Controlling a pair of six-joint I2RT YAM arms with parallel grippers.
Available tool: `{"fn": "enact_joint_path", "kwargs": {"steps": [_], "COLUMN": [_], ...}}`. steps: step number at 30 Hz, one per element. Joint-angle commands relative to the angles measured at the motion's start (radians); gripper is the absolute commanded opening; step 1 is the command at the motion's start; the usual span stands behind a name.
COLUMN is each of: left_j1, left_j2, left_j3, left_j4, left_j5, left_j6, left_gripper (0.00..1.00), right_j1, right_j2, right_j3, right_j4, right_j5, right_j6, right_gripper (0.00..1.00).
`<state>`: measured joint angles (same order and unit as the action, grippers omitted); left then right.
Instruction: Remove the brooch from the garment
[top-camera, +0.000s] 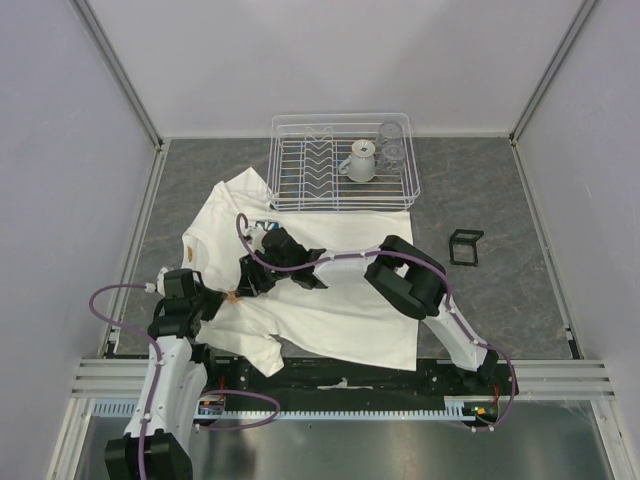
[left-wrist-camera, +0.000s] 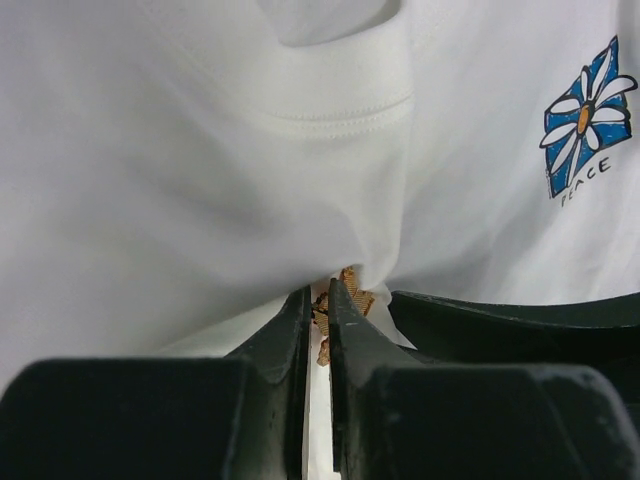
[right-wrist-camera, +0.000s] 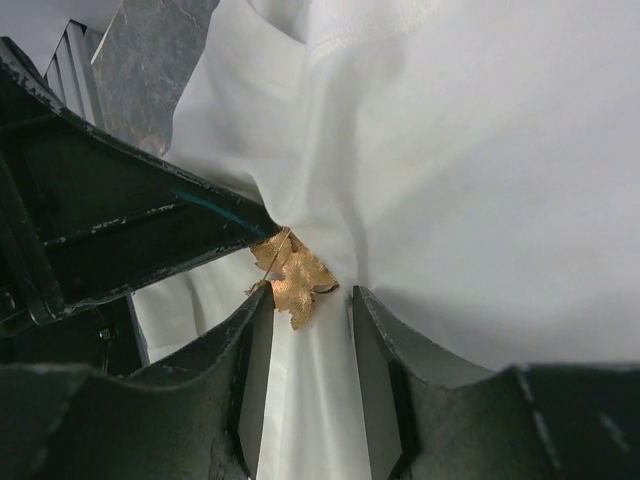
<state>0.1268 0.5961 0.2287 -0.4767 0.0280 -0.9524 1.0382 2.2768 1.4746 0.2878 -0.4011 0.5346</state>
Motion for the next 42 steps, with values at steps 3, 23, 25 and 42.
{"fn": "enact_joint_path", "kwargs": {"steps": [3, 23, 25, 42], "left_j1": [-0.001, -0.001, -0.001, -0.001], "left_j2": [-0.009, 0.018, 0.016, 0.013], "left_j3": [-0.003, 0.014, 0.014, 0.021], "left_j4": [0.036, -0.026, -0.025, -0.030], "left_j5": [-0.025, -0.060, -0.059, -0.059], "left_j6": [0.038, -0.034, -0.034, -0.034], "left_gripper": [0.02, 0.02, 0.02, 0.02], "right_j1": [0.003, 0.031, 0.031, 0.037], "right_j2": [-0.050, 0.062, 0.073, 0.099], "right_j3": [0.059, 0.113, 0.110, 0.118], "right_j4": [-0.016, 0.059, 0.068, 0.037], "right_j5": [0.033, -0.028, -0.033, -0.018], "right_j6": [-0.036, 0.021, 0.024, -0.007], "right_gripper": [0.42, 0.25, 0.24, 0.12]}}
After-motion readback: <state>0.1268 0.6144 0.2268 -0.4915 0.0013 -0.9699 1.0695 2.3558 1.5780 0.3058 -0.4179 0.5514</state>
